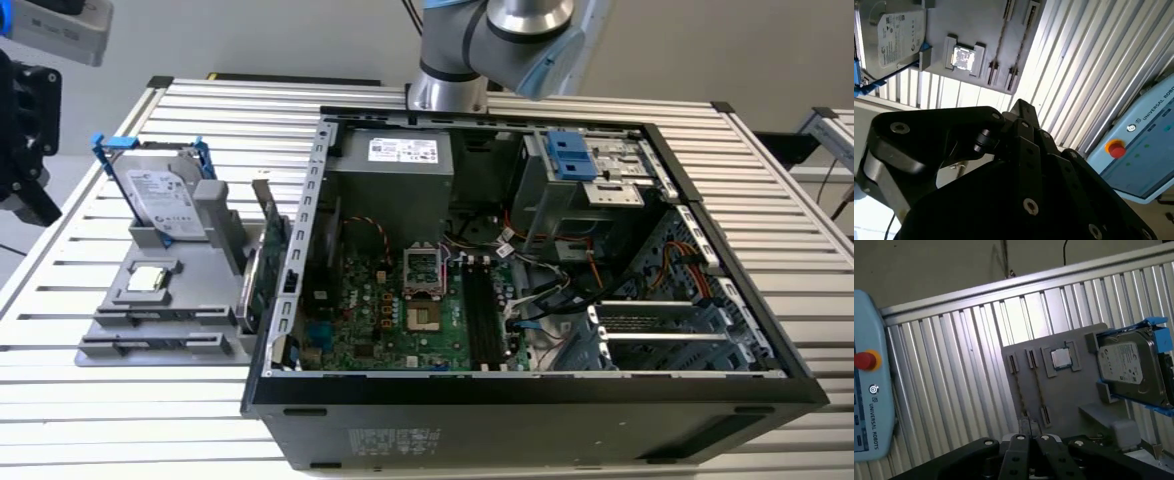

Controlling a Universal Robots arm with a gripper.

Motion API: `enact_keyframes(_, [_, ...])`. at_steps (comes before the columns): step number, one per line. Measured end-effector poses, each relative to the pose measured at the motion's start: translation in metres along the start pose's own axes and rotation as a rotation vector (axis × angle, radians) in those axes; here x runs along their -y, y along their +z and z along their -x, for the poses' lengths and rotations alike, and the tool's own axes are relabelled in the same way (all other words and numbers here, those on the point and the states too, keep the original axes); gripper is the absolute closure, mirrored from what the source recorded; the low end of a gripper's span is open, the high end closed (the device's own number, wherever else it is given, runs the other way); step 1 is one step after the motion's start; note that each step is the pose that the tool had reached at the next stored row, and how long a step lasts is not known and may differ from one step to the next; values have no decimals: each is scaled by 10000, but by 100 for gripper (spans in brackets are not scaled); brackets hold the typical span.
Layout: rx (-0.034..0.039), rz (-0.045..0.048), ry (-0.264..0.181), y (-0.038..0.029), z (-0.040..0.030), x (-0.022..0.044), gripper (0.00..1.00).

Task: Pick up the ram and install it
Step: 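Pick up the ram and move it above insertion slot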

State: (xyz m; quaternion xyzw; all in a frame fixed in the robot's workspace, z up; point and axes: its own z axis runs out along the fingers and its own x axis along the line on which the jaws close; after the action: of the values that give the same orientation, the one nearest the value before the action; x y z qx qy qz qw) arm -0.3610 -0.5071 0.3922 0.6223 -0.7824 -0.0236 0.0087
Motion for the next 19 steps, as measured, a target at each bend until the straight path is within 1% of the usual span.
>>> enact_keyframes(12, [-71,21,-1481,-1,0,0,100])
enact_keyframes(14, [-80,11,-1695,0,0,0,100])
enact_keyframes(19, [-93,-54,-2173,-1,0,0,100])
